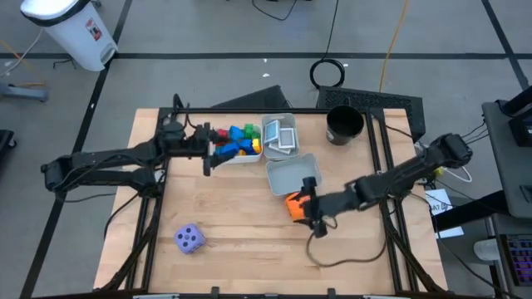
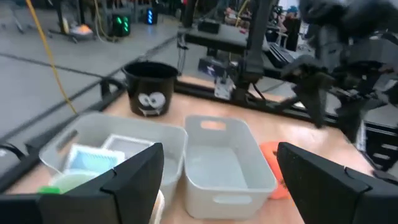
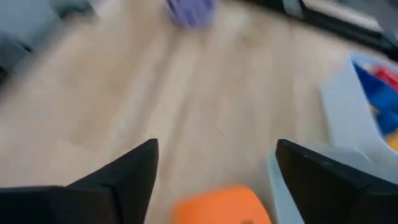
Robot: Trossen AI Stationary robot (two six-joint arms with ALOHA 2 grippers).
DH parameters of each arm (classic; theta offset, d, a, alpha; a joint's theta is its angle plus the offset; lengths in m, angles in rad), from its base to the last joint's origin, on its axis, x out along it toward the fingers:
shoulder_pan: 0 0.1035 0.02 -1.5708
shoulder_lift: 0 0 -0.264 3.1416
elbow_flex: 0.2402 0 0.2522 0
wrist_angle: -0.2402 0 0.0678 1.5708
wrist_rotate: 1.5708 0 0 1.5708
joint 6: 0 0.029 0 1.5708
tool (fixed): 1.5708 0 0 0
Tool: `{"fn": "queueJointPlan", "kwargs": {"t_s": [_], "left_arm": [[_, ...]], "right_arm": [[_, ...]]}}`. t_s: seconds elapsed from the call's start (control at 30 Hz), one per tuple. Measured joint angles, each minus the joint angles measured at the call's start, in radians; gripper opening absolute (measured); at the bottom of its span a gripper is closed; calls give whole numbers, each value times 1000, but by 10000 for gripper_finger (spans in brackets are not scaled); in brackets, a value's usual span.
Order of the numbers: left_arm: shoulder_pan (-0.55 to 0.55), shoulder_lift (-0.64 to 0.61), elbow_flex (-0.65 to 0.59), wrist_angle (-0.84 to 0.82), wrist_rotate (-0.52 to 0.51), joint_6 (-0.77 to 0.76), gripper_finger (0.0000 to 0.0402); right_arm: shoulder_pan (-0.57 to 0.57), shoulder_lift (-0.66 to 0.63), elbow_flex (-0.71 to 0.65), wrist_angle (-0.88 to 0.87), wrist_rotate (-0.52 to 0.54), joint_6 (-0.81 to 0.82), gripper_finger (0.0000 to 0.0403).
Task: Pick & Place Toys
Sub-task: Put the orange dice into the bottom gray bin
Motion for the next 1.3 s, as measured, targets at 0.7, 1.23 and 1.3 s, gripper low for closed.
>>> {"fn": "queueJointPlan", "kwargs": {"t_s": [0.7,1.23,1.3], "left_arm": [[-41,17,-24,-6,0,-222,319],[-42,17,-24,-7,0,-269,319],[-42,17,-24,-7,0,-269,319]], "right_arm": [[53,236,142,-422,180,-40,310],[57,204,-13,-304,196,-144,323],[57,204,-57,-212,223,-153,312]]}}
